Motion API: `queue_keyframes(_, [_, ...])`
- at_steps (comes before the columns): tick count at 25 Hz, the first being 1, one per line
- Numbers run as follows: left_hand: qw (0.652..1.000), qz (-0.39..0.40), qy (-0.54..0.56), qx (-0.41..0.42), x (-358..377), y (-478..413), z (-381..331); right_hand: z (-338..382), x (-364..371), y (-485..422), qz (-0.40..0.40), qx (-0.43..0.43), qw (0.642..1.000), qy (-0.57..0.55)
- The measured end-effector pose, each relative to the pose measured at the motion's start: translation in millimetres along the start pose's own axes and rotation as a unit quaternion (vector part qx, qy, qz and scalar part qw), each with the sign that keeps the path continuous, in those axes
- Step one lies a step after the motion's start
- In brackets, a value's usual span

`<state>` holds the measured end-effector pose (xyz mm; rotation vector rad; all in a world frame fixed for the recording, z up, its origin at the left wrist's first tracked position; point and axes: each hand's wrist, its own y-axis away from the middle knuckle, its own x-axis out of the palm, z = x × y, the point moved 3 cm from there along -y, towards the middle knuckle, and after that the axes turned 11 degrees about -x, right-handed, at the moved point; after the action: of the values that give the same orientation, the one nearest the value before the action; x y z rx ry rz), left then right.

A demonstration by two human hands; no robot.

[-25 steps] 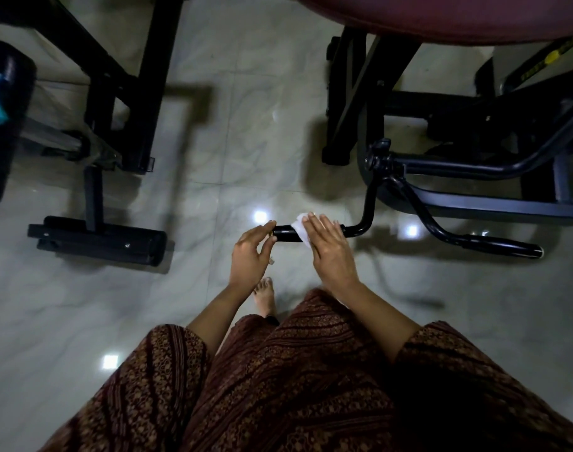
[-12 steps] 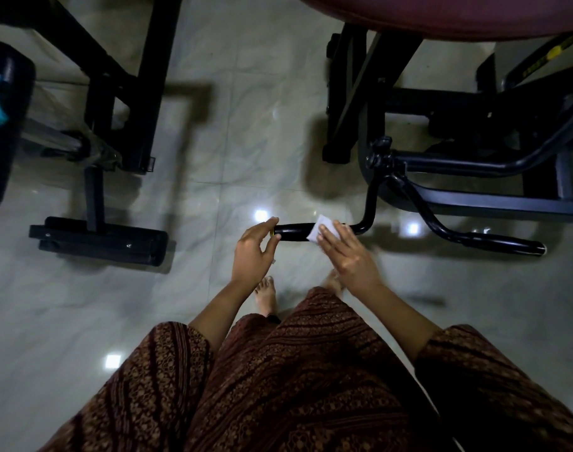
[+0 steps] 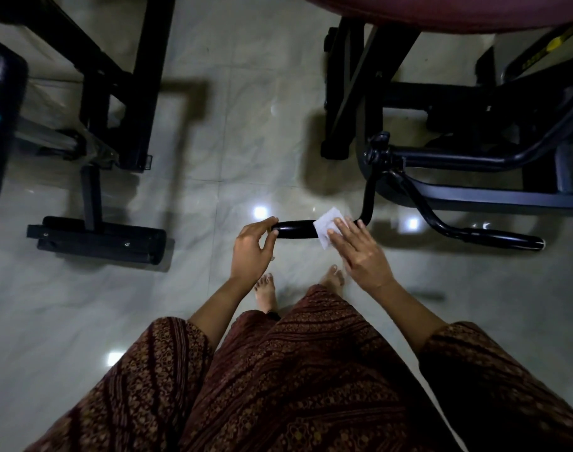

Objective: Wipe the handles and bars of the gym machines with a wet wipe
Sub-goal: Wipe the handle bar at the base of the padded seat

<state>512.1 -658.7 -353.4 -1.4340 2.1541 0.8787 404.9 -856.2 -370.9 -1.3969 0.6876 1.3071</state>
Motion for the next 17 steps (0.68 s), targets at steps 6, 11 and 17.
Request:
queue_keyframes(6, [1.0, -0.007, -0.023, -0.004, 1.2, 0.9, 0.6, 62.5, 19.6, -79.6, 0.019, 0.049, 0.998, -0.035])
queue_keyframes(11, [0.998, -0.012, -0.043, 0.033, -1.2, -1.5, -4.3, 19.4, 6.9, -49.3, 0.045, 0.189, 0.979, -0.063])
queue_keyframes(17, [0.993, 0.004, -0.064, 0.096, -0.1, -5.2, -9.8, 42.7, 8.8, -56.2, 0.009, 0.246, 0.963, -0.106])
